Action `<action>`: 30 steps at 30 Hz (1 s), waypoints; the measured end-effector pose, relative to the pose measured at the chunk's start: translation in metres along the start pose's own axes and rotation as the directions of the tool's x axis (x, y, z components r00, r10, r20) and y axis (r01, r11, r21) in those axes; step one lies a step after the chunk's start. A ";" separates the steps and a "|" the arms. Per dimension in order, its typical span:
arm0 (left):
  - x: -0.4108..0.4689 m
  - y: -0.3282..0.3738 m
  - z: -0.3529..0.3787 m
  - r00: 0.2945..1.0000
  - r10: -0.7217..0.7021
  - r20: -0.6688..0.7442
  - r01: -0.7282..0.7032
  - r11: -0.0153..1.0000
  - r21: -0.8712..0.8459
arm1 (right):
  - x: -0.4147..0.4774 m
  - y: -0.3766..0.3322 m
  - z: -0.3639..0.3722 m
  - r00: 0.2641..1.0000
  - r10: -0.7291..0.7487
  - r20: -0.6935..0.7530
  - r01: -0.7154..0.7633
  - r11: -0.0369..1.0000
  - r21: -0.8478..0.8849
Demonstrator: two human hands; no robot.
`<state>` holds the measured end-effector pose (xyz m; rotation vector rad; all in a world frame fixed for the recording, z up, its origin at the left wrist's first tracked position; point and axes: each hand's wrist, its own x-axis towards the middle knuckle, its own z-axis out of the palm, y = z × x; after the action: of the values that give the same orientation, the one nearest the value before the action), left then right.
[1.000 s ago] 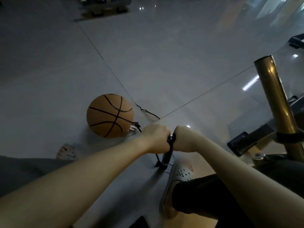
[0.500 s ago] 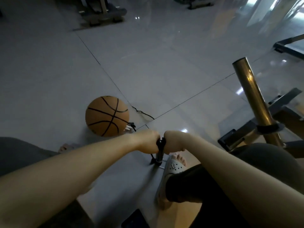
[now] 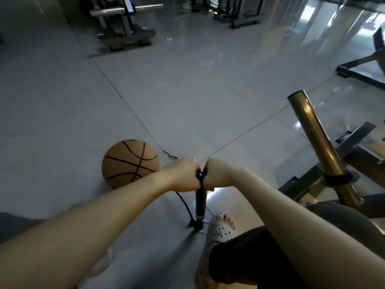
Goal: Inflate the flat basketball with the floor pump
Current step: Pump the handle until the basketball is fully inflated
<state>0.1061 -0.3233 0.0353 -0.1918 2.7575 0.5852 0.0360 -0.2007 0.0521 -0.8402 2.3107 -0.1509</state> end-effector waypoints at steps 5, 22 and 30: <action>0.010 -0.012 0.056 0.999 0.010 0.037 -0.011 0.999 0.035 | 0.022 0.021 0.047 1.000 0.014 0.017 -0.014 0.999 -0.051; -0.070 0.011 0.012 0.968 0.020 0.251 -0.025 1.000 0.017 | -0.063 -0.027 0.045 0.997 -0.004 0.077 0.016 0.989 -0.147; -0.033 0.023 -0.069 0.983 0.062 0.173 -0.058 0.998 -0.030 | -0.056 -0.031 -0.045 0.999 -0.004 0.033 0.003 1.000 0.011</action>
<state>0.1137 -0.3289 0.1144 -0.0601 2.5957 0.6218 0.0564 -0.1961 0.1270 -0.8350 2.2760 -0.1505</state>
